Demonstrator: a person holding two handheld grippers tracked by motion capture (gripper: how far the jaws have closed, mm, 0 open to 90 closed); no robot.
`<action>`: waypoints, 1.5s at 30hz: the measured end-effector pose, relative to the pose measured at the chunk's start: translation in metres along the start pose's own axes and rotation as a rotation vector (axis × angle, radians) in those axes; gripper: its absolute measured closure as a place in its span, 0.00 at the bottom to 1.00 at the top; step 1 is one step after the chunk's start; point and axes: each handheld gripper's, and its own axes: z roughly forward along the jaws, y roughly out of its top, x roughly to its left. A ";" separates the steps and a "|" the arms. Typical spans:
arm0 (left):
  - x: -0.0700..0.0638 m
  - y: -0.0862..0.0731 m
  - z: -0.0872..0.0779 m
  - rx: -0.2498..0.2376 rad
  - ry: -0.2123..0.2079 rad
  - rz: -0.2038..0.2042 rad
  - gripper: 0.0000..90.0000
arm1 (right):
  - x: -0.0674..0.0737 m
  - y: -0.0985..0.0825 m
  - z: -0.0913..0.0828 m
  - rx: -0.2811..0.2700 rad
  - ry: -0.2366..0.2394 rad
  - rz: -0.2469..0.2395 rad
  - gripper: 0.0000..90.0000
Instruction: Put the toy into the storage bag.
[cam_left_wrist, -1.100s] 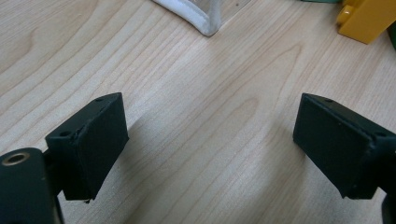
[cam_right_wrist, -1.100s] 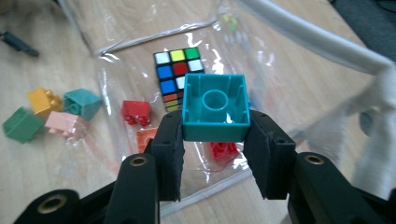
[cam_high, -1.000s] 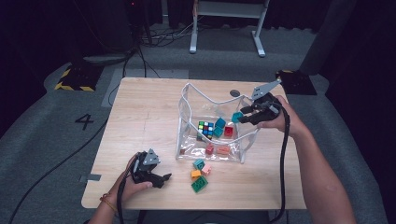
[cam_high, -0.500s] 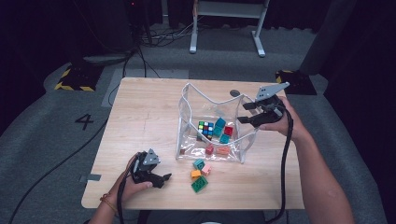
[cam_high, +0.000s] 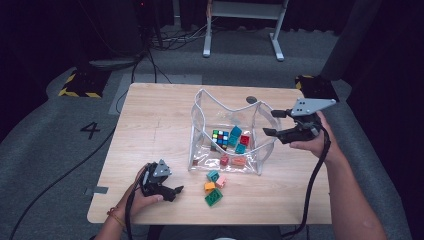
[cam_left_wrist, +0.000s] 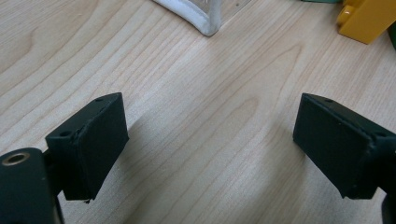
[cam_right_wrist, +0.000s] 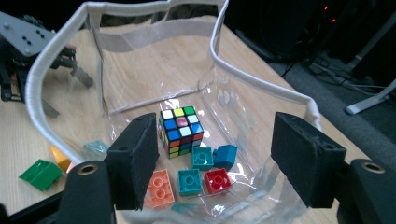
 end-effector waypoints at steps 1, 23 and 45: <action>0.000 0.000 0.000 0.000 0.000 0.000 0.11 | 0.001 -0.003 -0.004 -0.019 0.000 0.014 0.36; 0.000 0.000 0.000 0.000 0.000 -0.004 0.11 | 0.039 -0.072 -0.026 -0.028 -0.059 0.064 0.34; 0.000 0.000 0.000 0.002 0.006 -0.001 0.11 | 0.097 -0.136 0.046 0.094 0.174 0.102 0.38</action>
